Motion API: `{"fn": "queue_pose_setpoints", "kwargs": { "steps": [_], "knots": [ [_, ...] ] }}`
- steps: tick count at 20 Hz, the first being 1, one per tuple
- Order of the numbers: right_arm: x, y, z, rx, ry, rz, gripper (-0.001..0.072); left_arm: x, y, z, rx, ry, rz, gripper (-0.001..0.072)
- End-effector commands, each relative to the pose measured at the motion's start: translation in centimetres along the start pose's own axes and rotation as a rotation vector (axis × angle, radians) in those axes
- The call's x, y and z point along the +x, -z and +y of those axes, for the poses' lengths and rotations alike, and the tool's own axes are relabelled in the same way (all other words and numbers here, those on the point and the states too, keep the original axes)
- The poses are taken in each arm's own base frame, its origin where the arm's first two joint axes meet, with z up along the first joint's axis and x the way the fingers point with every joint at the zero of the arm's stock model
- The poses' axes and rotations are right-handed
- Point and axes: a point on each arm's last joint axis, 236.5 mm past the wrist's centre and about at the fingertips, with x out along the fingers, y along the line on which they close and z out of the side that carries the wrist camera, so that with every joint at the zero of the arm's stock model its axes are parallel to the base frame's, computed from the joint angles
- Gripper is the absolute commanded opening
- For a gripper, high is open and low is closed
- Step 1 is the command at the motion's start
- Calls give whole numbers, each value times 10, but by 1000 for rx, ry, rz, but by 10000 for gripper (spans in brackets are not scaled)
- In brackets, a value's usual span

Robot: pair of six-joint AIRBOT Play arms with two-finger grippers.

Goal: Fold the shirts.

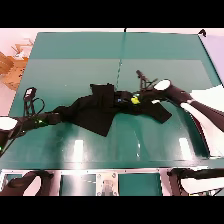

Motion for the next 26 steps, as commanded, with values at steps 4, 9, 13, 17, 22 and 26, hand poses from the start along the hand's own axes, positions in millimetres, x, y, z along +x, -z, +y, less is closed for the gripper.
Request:
{"fn": "queue_pose_setpoints", "kwargs": {
  "steps": [4, 9, 13, 17, 22, 26],
  "knots": [
    [50, -22, 24, 60, -95, 23, 272, 0, -2, 1, 0, -6, -8, 23],
    [-3, -53, 76, -66, -216, 28, 12, -13, -38, 2, 136, -43, -84, 22],
    [-145, -103, 155, -270, -307, -194, 12, -95, -161, -55, 335, -29, -328, 23],
    [-307, -92, 233, -492, -325, -512, 13, -235, -260, -144, 550, -22, -658, 23],
    [-425, -19, 285, -688, -262, -776, 13, -387, -285, -236, 753, -31, -974, 23],
    [-452, 23, 304, -775, -225, -844, 13, -420, -282, -255, 795, -36, -1041, 22]
  ]
}}
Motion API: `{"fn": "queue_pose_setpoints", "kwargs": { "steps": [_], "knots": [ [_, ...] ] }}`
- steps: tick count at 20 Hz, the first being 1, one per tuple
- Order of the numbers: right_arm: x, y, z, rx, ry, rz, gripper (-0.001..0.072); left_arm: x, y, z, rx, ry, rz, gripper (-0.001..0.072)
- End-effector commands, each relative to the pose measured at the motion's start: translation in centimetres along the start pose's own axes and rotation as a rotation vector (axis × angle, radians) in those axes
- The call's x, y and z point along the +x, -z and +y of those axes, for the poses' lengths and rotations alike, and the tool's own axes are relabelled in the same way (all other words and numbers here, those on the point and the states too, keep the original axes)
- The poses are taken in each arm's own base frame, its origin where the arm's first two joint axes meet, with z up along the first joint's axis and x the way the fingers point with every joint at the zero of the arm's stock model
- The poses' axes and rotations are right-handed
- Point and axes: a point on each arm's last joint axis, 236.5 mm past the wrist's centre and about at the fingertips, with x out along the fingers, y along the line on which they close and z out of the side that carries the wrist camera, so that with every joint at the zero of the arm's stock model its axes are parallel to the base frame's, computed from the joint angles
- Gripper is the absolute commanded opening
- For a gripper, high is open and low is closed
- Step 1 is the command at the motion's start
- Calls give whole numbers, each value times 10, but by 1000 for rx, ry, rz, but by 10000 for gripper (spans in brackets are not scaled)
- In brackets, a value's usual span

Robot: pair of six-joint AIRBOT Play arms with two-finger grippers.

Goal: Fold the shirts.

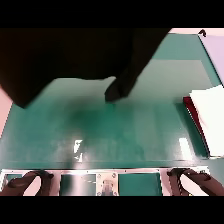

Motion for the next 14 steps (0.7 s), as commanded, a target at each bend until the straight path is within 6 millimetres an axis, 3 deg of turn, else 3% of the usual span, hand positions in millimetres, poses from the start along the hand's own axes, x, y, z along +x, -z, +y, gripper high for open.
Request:
{"fn": "queue_pose_setpoints", "kwargs": {
  "steps": [1, 4, 7, 9, 11, 14],
  "knots": [
    [-29, -4, 28, -92, 36, -29, 12, -14, -30, -5, 49, -1, -46, 23],
    [-19, 20, 3, -43, 66, 43, 13, 7, 1, -3, 23, 36, 42, 22],
    [4, 69, -56, 103, 126, 125, 13, 51, 58, 9, -59, 89, 173, 23],
    [23, 110, -107, 210, 184, 167, 13, 88, 115, 14, -170, 142, 285, 23],
    [40, 157, -163, 309, 257, 208, 13, 127, 188, 8, -325, 223, 392, 23],
    [62, 223, -244, 428, 373, 266, 13, 177, 322, -28, -471, 320, 604, 23]
  ]
}}
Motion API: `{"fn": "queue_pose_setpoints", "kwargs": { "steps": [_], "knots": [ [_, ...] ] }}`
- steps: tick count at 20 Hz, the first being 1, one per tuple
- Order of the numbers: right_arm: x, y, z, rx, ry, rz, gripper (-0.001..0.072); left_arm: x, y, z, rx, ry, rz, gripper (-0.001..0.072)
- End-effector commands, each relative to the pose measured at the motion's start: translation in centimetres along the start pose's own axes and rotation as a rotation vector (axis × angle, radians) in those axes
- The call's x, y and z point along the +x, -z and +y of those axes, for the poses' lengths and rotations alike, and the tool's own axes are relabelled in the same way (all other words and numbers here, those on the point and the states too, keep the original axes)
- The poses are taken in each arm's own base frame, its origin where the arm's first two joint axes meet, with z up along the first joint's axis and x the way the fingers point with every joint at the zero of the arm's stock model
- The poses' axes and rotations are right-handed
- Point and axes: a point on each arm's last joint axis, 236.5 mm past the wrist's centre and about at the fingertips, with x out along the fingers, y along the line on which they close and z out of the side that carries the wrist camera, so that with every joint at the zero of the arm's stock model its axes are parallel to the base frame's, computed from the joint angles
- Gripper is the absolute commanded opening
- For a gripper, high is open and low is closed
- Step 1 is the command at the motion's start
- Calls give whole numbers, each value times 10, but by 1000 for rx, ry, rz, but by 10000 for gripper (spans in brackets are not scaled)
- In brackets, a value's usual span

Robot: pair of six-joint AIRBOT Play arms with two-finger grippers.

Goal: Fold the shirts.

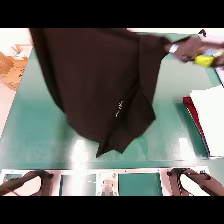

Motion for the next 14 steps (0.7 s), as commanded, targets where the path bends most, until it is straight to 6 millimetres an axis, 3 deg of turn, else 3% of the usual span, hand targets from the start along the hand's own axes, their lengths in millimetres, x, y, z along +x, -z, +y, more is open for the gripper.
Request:
{"fn": "queue_pose_setpoints", "kwargs": {
  "steps": [1, 4, 5, 7, 8, 9, 10, 13, 14],
  "knots": [
    [60, 34, -100, 138, 136, 48, 13, 110, 111, 7, -156, 133, 222, 23],
    [97, 58, -167, 231, 225, 84, 13, 188, 186, -9, -213, 173, 330, 23],
    [105, 66, -182, 256, 242, 103, 13, 205, 203, -14, -224, 171, 346, 23],
    [113, 81, -208, 301, 269, 135, 13, 221, 217, -13, -242, 152, 349, 26],
    [110, 83, -218, 319, 280, 136, 59, 222, 217, -8, -255, 135, 343, 253],
    [102, 80, -225, 334, 287, 129, 249, 220, 213, 0, -285, 118, 337, 596],
    [93, 77, -229, 349, 280, 135, 362, 213, 208, 8, -332, 113, 342, 683],
    [47, 73, -226, 434, 223, 191, 357, 173, 197, 29, -371, 174, 417, 677],
    [30, 74, -223, 464, 206, 211, 307, 157, 195, 39, -404, 185, 445, 674]
  ]
}}
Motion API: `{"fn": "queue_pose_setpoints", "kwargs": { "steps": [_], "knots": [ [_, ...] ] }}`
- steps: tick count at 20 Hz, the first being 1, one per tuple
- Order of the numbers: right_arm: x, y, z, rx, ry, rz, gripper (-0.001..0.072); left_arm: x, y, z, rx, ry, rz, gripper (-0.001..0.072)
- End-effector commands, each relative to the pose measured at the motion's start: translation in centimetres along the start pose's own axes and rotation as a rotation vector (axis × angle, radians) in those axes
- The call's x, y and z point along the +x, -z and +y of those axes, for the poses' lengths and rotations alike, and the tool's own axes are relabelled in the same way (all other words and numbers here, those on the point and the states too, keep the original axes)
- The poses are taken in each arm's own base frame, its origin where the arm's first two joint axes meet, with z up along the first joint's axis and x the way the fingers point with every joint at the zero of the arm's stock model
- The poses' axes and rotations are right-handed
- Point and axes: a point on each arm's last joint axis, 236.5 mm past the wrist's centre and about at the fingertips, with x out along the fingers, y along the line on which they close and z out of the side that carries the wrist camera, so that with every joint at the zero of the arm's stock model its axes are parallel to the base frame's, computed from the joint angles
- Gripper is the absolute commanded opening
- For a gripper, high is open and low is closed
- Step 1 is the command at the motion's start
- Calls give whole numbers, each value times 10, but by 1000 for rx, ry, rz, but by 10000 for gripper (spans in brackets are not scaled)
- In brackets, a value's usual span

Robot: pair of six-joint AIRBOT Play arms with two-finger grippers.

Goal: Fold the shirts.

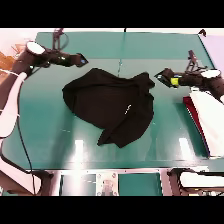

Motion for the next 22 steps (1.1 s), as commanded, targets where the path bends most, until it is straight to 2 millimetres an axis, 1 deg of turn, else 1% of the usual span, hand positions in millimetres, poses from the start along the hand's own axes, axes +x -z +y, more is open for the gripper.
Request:
{"fn": "queue_pose_setpoints", "kwargs": {
  "steps": [1, 2, 3, 4, 5, 7, 8, 9, 10, 12, 13, 14, 16, 18, 21, 22],
  "knots": [
    [-45, 17, -14, 87, -37, 106, 259, -48, 12, 19, -106, 49, 111, 505],
    [-57, 25, -20, 106, -16, 119, 260, -63, 15, 26, -121, 56, 134, 223],
    [-65, 36, -26, 120, 12, 129, 231, -78, 21, 33, -136, 64, 159, 22],
    [-71, 48, -32, 135, 43, 138, 188, -88, 26, 39, -183, 64, 177, 22],
    [-77, 64, -38, 148, 80, 154, 187, -96, 34, 44, -218, 68, 204, 21],
    [-88, 107, -56, 207, 177, 197, 195, -111, 56, 48, -257, 70, 294, 21],
    [-91, 128, -61, 251, 205, 215, 249, -115, 65, 49, -276, 69, 325, 21],
    [-92, 151, -63, 289, 213, 234, 335, -116, 71, 50, -305, 63, 330, 21],
    [-92, 173, -66, 317, 217, 256, 338, -117, 78, 50, -323, 53, 335, 21],
    [-86, 218, -72, 377, 223, 327, 341, -117, 104, 50, -350, 39, 388, 21],
    [-81, 237, -75, 403, 222, 360, 388, -119, 116, 51, -364, 25, 416, 21],
    [-73, 252, -76, 422, 219, 375, 403, -121, 129, 53, -375, 6, 441, 21],
    [-55, 272, -69, 433, 198, 384, 406, -125, 147, 51, -399, -6, 473, 21],
    [-37, 285, -58, 400, 187, 396, 407, -130, 161, 49, -407, -38, 484, 21],
    [-8, 297, -42, 376, 163, 416, 405, -137, 171, 44, -407, -71, 474, 21],
    [1, 300, -36, 355, 143, 436, 387, -141, 172, 40, -402, -74, 471, 21]
  ]
}}
